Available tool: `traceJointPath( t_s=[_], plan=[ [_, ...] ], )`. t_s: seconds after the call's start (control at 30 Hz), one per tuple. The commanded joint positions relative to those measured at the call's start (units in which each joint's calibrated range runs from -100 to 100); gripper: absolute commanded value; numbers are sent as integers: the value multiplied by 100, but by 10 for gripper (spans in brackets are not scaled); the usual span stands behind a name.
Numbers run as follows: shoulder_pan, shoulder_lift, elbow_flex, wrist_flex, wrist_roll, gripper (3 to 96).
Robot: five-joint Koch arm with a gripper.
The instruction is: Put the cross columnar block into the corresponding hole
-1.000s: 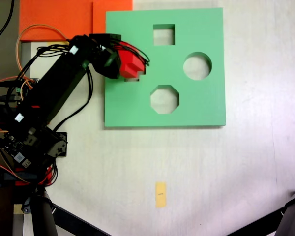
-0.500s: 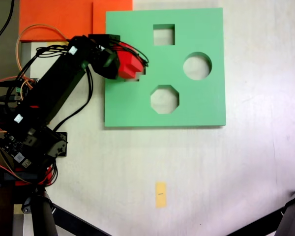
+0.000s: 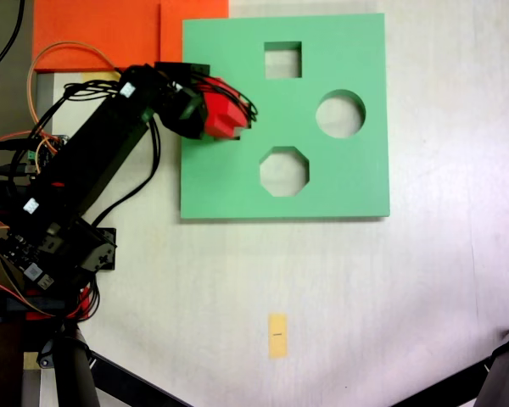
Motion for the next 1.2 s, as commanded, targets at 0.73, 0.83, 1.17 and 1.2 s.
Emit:
traceJointPath(
  t_s=[0.73,0.83,1.17,1.2],
  plan=[
    [-210,788,442,60,-181,332],
    [-225,1054,602,98,-234,334],
    [-230,1542,961,185,-239,334],
    [-230,1542,971,185,-239,334]
  ],
)
